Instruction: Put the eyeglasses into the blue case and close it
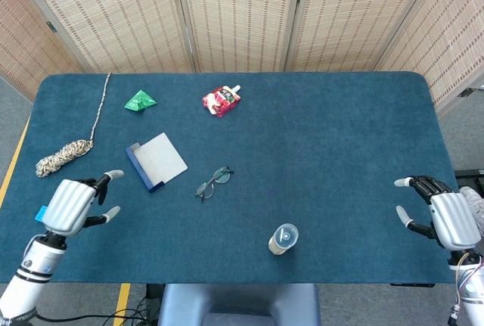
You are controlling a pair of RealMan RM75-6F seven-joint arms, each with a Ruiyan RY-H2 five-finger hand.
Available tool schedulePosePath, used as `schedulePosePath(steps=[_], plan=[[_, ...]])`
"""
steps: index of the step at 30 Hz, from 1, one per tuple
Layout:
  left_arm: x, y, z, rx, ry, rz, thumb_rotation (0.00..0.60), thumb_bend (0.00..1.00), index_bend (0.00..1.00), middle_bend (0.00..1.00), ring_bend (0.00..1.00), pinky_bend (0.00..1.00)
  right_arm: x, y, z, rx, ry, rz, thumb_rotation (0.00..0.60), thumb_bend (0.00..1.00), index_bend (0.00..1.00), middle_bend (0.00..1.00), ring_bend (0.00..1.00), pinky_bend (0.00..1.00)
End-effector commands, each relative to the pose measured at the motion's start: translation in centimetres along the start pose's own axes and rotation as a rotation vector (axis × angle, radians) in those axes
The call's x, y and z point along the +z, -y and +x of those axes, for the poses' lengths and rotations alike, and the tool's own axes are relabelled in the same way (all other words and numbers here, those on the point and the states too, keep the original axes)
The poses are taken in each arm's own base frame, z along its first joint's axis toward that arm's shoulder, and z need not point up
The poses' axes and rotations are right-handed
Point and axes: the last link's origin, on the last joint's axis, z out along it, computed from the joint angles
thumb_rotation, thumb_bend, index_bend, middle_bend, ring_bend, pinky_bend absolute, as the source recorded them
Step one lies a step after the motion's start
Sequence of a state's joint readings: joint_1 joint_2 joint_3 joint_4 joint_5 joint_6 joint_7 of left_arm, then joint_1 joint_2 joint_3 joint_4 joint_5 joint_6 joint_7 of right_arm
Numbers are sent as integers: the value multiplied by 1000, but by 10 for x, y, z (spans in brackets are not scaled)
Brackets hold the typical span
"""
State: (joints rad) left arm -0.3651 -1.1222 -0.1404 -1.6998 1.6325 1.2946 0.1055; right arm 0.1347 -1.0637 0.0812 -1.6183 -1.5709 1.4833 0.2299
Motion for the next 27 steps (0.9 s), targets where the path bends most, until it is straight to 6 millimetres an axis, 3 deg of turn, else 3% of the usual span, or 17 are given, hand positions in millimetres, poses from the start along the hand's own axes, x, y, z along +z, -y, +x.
schedulePosePath(steps=[1,6,13,20,27], plan=[[36,-18,-1,-7,46,-170,600,244,304,859,808,887,0,0,-1,1,6,-4,600,345,333,335,306,351],[77,-43,-16,-7,112,-322,600,265,332,933,874,919,2,1,-4,3,18,0,600,345,333,335,306,351],[111,-69,-45,88,260,-390,600,438,309,965,898,931,3,1,-5,-4,25,-2,600,345,333,343,307,352],[138,-86,-74,104,344,-359,600,597,254,989,921,931,1,1,-5,-8,31,-8,600,345,333,347,307,352],[151,-92,-104,165,447,-332,600,613,253,989,921,930,0,0,-6,-9,35,-17,600,345,333,355,323,351]])
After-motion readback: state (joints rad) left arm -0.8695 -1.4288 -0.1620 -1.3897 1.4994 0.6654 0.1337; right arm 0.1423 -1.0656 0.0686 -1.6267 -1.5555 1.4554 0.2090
